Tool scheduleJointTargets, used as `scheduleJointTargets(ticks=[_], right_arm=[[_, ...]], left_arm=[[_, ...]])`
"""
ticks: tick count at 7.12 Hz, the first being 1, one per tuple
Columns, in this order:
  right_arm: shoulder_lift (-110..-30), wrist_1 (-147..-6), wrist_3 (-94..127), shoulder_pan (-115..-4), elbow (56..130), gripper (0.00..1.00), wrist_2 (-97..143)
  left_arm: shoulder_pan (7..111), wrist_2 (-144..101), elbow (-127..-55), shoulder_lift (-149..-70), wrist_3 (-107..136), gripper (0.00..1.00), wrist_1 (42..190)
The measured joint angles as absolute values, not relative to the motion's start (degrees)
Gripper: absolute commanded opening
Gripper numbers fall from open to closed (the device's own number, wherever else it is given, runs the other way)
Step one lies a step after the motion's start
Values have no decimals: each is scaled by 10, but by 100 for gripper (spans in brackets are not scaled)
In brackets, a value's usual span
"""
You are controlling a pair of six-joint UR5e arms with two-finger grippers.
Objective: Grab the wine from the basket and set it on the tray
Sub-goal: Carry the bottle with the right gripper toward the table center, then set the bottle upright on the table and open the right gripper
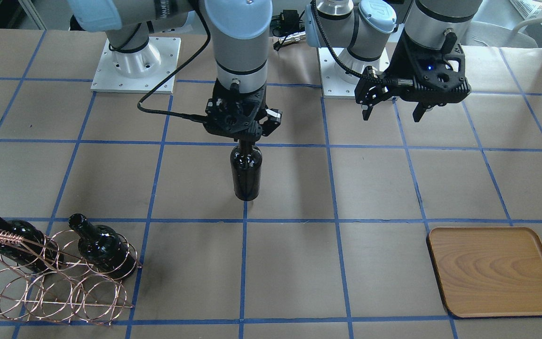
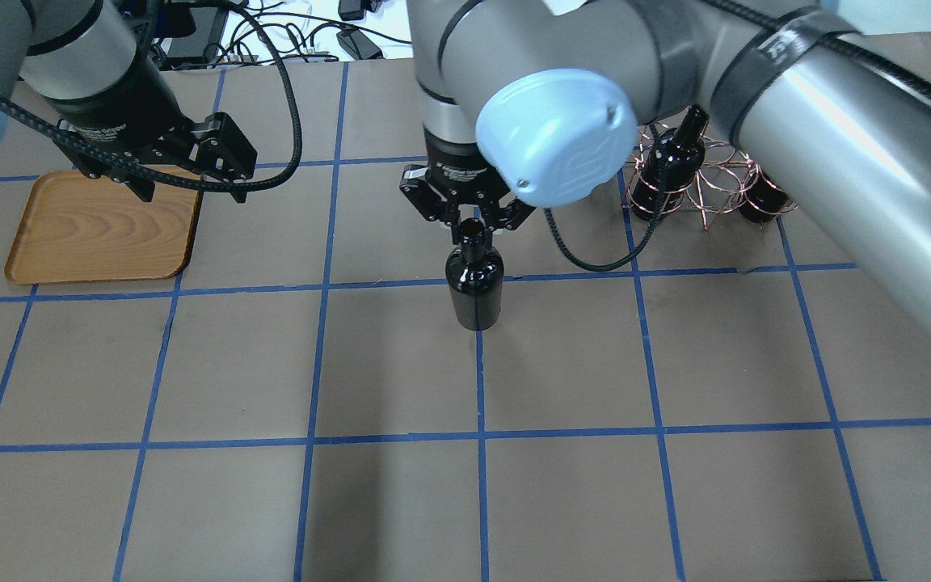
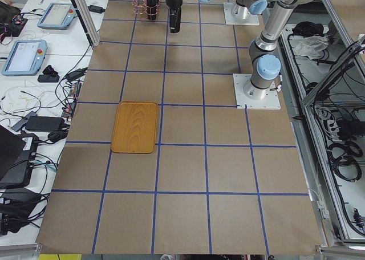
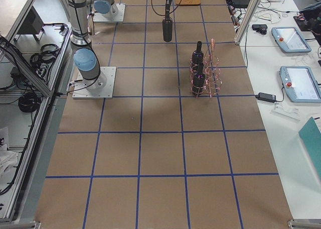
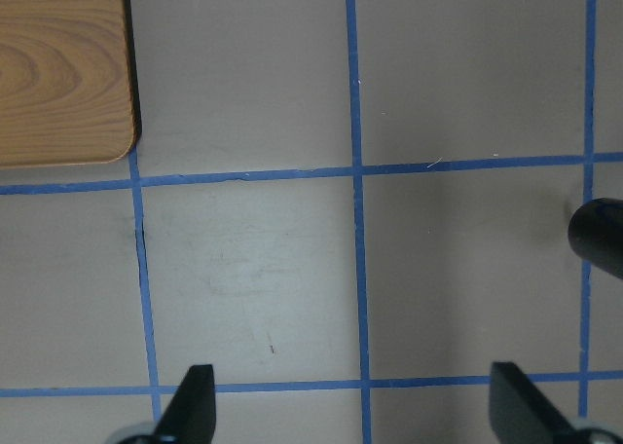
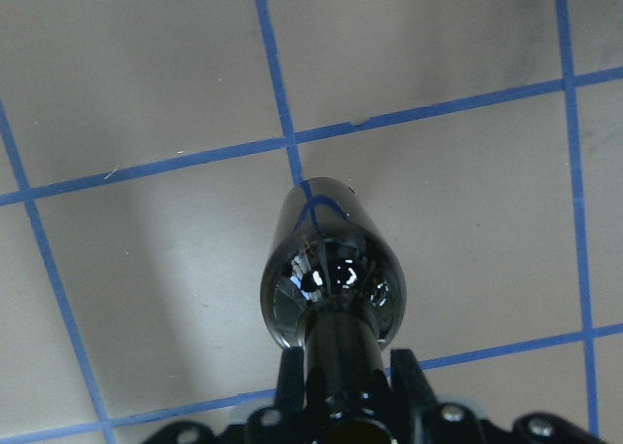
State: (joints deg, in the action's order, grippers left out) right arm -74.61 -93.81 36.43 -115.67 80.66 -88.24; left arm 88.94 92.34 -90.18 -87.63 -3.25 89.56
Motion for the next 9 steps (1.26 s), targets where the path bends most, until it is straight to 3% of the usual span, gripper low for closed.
scheduleJointTargets(ticks=[4,6,7,8,9], right_arm=[[-715,-996,419,-1207,805,2,-882],[-712,-1001,425,-1211,804,15,-883],[-711,-1001,425,-1212,805,29,-884],[-711,-1000,425,-1214,805,71,-885],[-710,-1000,425,-1215,806,92,-886]], left_arm=[[889,924,-902,-876,-33,100,895],[889,922,-902,-877,-33,100,893],[889,923,-901,-877,-33,100,892],[888,925,-901,-877,-33,100,891],[888,925,-901,-878,-33,100,889]])
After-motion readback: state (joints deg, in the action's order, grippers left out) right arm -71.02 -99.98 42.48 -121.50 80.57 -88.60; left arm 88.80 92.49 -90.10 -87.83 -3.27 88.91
